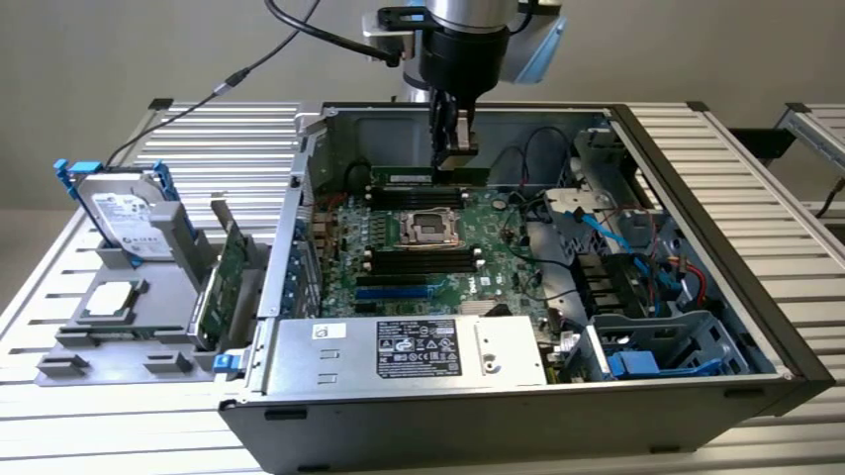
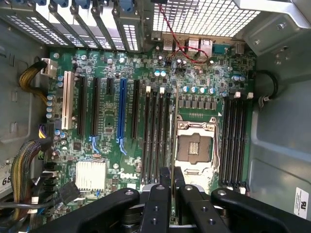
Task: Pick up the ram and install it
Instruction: 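Pick up the ram and move it above insertion slot, then insert the ram into the slot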
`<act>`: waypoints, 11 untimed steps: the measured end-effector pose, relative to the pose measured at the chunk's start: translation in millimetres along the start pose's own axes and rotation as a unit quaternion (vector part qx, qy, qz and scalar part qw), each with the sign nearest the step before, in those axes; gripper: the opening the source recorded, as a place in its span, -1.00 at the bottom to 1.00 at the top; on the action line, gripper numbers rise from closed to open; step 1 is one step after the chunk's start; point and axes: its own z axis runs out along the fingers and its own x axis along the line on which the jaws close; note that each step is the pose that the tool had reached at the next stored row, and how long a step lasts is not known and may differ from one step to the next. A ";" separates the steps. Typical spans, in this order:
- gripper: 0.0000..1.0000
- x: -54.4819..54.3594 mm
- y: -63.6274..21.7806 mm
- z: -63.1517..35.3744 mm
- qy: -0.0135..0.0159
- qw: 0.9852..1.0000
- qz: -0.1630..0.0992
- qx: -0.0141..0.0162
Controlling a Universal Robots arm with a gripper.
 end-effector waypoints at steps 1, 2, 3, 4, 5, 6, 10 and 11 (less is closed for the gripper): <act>-0.73 0.0 0.0 0.0 0.000 1.000 0.000 0.000; -0.73 0.0 0.0 0.0 0.000 1.000 0.000 0.000; -0.73 0.0 0.0 0.0 0.000 1.000 0.000 0.000; -0.73 0.0 0.0 0.0 0.000 1.000 0.000 0.000; -0.73 0.0 0.0 0.0 0.000 1.000 0.000 0.000; -0.73 0.0 0.0 0.0 0.000 1.000 0.000 0.000; -0.73 0.0 0.0 0.0 0.000 1.000 0.000 0.000; -0.73 0.0 0.0 0.0 0.000 1.000 0.000 0.000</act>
